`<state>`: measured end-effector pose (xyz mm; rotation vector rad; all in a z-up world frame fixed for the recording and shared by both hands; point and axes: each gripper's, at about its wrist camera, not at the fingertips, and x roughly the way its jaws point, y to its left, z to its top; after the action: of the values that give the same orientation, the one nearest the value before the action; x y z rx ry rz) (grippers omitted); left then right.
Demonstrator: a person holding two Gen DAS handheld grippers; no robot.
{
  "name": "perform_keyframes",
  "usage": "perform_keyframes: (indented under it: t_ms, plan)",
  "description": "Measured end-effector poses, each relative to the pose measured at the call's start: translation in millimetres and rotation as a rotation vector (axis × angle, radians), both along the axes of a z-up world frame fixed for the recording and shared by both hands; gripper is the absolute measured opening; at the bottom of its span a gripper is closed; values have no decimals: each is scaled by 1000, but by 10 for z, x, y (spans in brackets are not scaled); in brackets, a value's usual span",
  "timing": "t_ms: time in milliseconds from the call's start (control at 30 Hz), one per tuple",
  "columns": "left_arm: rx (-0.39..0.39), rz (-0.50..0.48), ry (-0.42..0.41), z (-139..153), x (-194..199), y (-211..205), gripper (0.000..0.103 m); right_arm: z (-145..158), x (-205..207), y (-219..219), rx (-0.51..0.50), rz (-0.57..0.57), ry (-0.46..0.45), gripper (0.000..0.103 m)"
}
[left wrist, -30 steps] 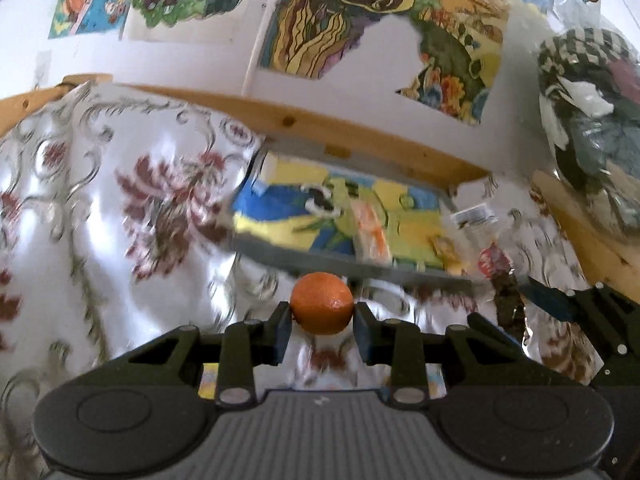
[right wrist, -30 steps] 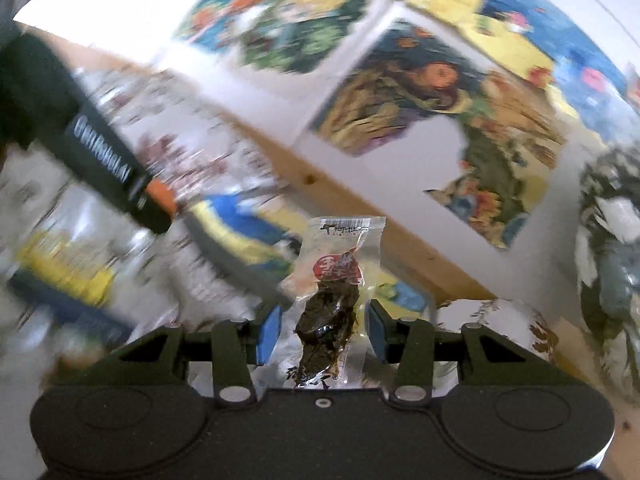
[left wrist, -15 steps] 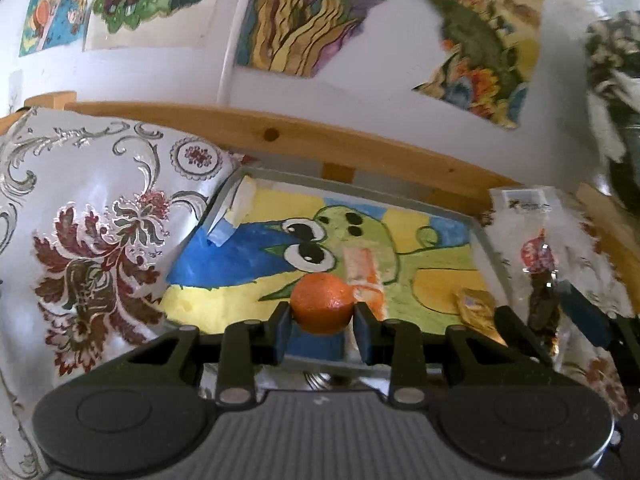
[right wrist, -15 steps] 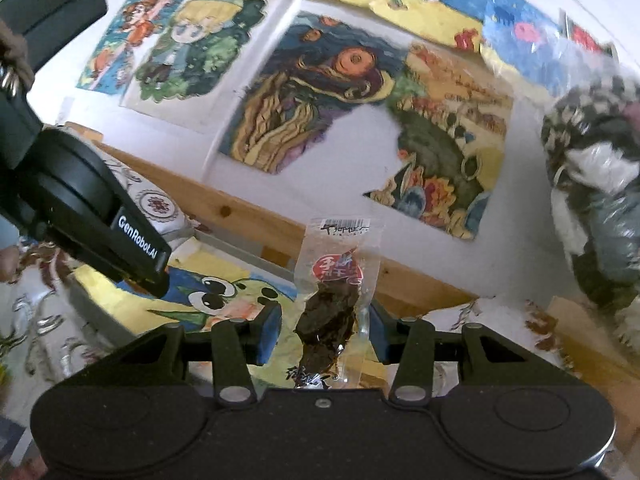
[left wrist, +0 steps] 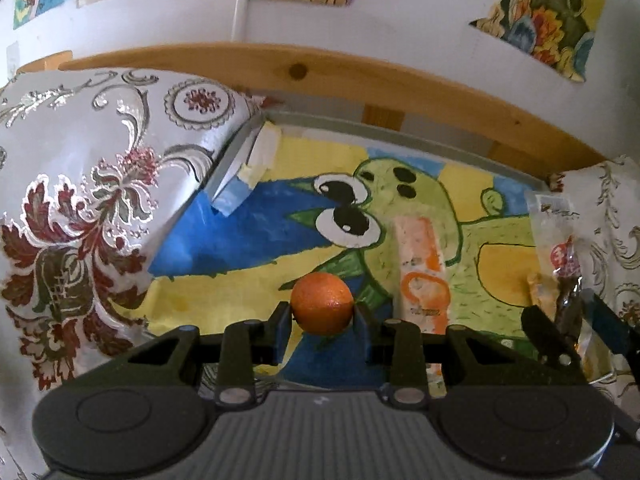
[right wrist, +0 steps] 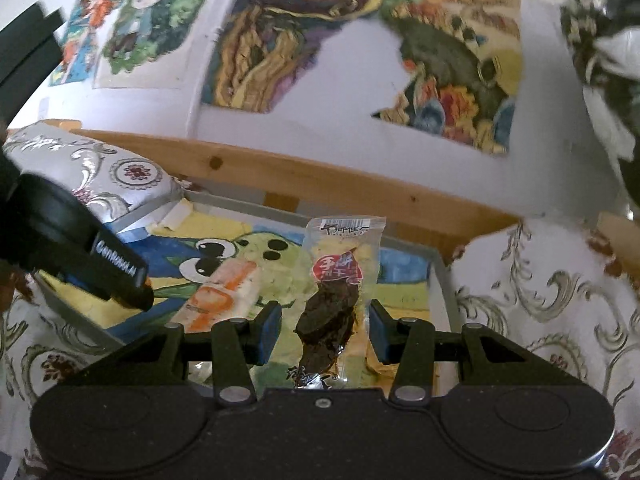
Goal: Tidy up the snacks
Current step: 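Carry the orange and meat packet over the frog tray with both tools, then open both grippers to drop the orange and meat packet into the tray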
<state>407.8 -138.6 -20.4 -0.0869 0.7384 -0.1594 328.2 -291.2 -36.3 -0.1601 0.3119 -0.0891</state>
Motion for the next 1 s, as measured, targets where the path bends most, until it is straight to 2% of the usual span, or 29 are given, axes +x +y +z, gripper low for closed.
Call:
perform_keyframes:
  t_ms: [233,567,633,700,833,1000]
  plan:
    - [24,-7,31,-77,35,-56,37,-91,127,-64,40,4,73,48]
    - [55,-17,26,-75,53,-118,39,-143,193,-86,75,1,109,52]
    - [48,-7,21,-61,42,-111,46,-146,185,-94,76,-2,105,59]
    - [41,9,14,-40,21,-97,52,-128,164,-104,77,-8,89,73]
    - [15,35,-12,33,-49,-44,64,-44,100,-138,93,-18,56,82]
    - [-10,79,-76,160,-198,54,86,119,-38,-170,108,-38,-3,95]
